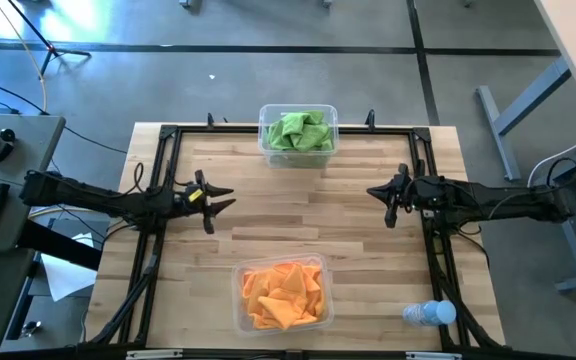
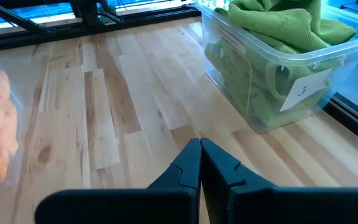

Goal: Sort microfiber towel by color & place in baskets
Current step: Return to Home Position

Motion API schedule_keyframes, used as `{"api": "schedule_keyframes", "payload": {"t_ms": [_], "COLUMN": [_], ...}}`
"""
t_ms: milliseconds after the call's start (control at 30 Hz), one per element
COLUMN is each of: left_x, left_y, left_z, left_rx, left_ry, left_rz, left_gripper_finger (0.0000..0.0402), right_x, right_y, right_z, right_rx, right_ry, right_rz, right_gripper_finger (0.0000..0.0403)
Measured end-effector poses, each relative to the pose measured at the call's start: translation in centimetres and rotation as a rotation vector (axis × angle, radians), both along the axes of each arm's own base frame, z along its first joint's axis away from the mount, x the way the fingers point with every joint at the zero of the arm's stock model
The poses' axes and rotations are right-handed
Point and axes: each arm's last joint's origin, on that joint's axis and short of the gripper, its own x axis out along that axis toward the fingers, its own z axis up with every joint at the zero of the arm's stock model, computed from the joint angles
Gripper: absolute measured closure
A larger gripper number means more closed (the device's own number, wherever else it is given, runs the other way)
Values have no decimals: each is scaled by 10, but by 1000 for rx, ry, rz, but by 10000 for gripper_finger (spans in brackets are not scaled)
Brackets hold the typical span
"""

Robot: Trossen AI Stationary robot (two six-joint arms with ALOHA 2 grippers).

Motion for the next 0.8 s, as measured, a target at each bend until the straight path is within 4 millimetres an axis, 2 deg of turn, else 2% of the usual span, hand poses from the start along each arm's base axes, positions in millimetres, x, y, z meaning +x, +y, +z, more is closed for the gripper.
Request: {"api": "schedule_keyframes", "payload": {"t_ms": [800], "left_x": [-42], "left_y": [1], "left_z": [12], "left_rx": [-6], "left_ry": [-102], "left_rz": [-25], "left_gripper_finger": [280], "right_x": [0], "right_y": [-1], "right_z": [0], "right_rx": [-5], "right_ry": [3], "right_rz": [-2], "right_gripper_finger": [403]}}
